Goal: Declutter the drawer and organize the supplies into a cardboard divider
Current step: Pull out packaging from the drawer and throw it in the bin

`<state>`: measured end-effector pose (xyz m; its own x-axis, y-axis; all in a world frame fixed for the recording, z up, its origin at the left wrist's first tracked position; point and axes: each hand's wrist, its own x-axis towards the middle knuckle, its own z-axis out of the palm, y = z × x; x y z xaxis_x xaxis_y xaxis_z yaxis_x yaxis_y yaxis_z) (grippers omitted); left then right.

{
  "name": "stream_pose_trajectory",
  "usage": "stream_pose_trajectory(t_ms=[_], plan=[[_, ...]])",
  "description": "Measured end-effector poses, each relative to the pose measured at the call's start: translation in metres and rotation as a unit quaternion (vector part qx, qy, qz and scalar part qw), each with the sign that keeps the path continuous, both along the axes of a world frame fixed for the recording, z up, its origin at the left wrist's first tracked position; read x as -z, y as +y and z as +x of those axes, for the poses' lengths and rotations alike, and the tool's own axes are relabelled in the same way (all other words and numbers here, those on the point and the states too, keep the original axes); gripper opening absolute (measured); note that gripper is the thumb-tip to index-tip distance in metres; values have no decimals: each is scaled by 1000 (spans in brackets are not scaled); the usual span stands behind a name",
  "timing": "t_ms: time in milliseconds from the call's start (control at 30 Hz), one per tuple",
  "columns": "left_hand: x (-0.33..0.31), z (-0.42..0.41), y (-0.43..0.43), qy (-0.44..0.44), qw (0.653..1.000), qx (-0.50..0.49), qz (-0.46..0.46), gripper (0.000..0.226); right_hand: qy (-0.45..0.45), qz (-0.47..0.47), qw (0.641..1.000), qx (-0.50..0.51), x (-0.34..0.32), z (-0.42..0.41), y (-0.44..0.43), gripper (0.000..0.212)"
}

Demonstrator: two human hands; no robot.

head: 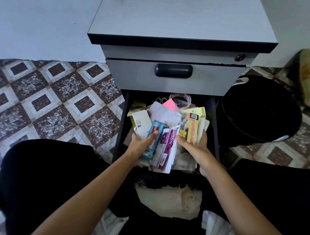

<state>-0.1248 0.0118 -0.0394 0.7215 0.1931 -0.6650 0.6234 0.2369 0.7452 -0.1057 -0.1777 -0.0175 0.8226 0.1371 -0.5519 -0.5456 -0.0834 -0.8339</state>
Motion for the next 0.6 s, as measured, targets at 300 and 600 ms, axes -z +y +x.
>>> stream_pose_trajectory(t_ms=[300, 600], plan=[[-1, -3, 0, -35, 999, 9, -8, 65, -7, 35, 998, 51, 13, 1, 2, 83], [-5, -4, -3, -52, 999, -5, 7, 66, 12, 62, 997, 51, 11, -4, 2, 66]])
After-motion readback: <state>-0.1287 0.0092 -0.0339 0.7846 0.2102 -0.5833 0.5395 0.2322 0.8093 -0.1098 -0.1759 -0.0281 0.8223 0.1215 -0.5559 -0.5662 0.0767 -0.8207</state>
